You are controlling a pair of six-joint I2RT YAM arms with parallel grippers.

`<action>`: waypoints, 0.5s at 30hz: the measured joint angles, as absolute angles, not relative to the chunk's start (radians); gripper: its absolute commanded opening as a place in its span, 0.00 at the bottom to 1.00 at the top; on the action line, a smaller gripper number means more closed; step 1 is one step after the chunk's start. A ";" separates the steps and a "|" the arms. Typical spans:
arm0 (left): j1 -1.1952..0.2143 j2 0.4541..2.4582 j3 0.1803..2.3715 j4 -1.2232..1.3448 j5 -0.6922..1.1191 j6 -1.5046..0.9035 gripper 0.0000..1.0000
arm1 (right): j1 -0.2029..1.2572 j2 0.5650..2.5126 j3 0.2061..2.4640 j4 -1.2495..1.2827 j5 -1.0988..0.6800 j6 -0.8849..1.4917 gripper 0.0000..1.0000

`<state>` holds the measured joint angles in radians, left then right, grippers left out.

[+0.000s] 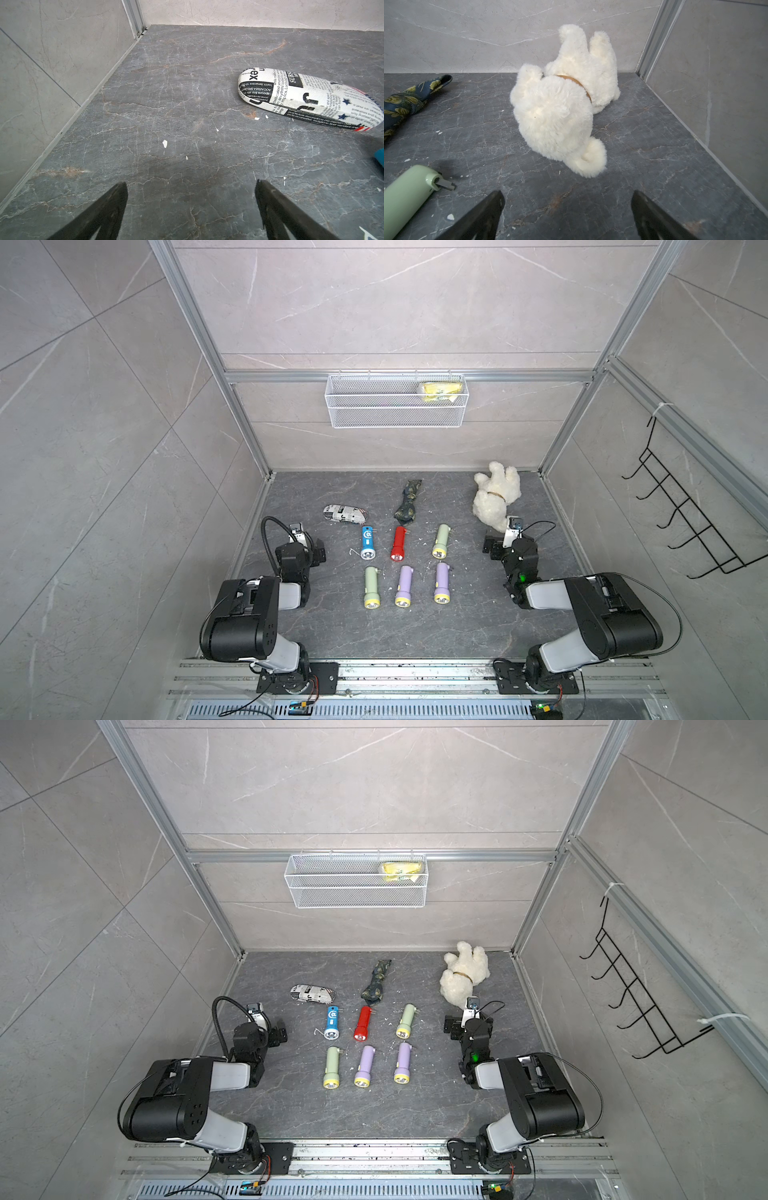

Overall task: Close the plug at the bottom of the flashlight
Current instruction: Pick up the flashlight from the center of the board.

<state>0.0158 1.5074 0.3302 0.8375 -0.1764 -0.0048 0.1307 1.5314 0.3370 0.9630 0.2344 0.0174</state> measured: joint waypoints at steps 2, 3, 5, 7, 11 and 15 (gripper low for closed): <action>0.016 1.507 0.330 0.838 -0.176 -0.005 1.00 | 0.131 1.531 0.337 0.963 0.234 0.017 1.00; 0.016 1.507 0.330 0.838 -0.174 -0.005 1.00 | 0.131 1.531 0.337 0.963 0.234 0.017 1.00; 0.022 1.507 0.330 0.837 -0.162 -0.005 1.00 | 0.131 1.531 0.337 0.963 0.234 0.017 1.00; 0.027 1.507 0.330 0.837 -0.155 -0.006 1.00 | 0.131 1.531 0.337 0.963 0.234 0.017 1.00; 0.028 1.499 0.340 0.802 -0.170 -0.012 1.00 | 0.131 1.531 0.337 0.963 0.235 0.017 1.00; 0.011 1.404 0.437 0.570 -0.234 -0.028 1.00 | 0.131 1.512 0.335 0.950 0.239 0.018 1.00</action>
